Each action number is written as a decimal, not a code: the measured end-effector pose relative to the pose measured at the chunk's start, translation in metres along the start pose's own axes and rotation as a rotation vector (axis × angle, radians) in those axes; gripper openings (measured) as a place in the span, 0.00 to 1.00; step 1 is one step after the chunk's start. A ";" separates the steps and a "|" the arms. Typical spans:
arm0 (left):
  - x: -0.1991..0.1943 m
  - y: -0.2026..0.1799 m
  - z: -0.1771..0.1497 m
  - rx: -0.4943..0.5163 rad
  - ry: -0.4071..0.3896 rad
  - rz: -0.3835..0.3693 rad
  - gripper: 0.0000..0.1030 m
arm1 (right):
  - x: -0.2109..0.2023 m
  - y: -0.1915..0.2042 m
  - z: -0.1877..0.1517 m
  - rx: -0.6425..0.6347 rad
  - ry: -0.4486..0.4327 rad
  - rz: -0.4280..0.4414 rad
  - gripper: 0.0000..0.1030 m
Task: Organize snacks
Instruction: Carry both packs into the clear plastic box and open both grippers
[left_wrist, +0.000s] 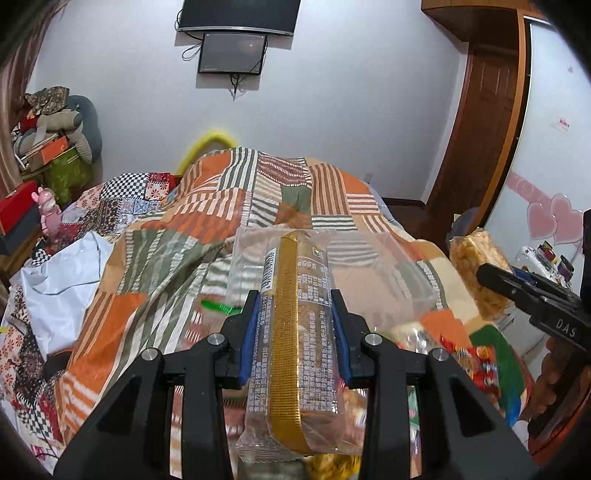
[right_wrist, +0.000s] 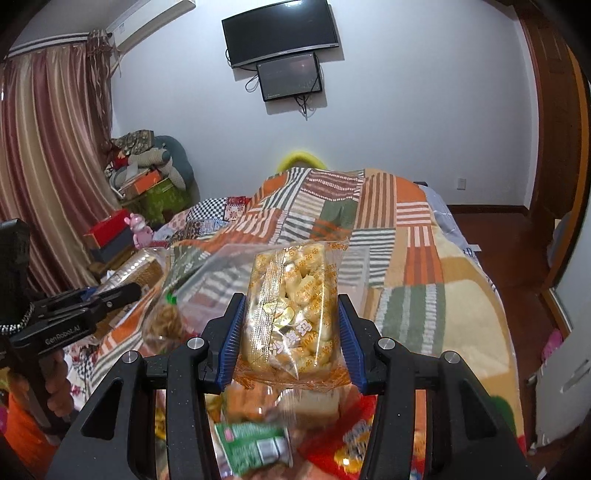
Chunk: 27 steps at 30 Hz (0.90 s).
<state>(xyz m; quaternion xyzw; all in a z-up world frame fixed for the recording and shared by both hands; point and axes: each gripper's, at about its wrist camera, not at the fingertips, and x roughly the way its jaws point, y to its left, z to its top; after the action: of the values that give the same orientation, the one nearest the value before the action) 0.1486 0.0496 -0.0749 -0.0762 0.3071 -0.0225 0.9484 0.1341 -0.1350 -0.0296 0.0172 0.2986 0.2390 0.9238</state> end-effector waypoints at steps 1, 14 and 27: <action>0.003 -0.001 0.002 0.000 0.000 0.001 0.34 | 0.004 0.000 0.002 -0.001 -0.001 -0.001 0.43; 0.079 -0.007 0.033 -0.010 0.090 -0.010 0.34 | 0.054 -0.006 0.019 0.033 0.049 0.007 0.43; 0.147 -0.004 0.037 -0.042 0.241 -0.009 0.34 | 0.115 -0.021 0.014 0.067 0.224 0.015 0.43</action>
<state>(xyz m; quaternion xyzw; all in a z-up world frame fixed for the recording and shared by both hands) 0.2893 0.0371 -0.1298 -0.0939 0.4189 -0.0292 0.9027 0.2325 -0.0995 -0.0842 0.0237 0.4078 0.2362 0.8817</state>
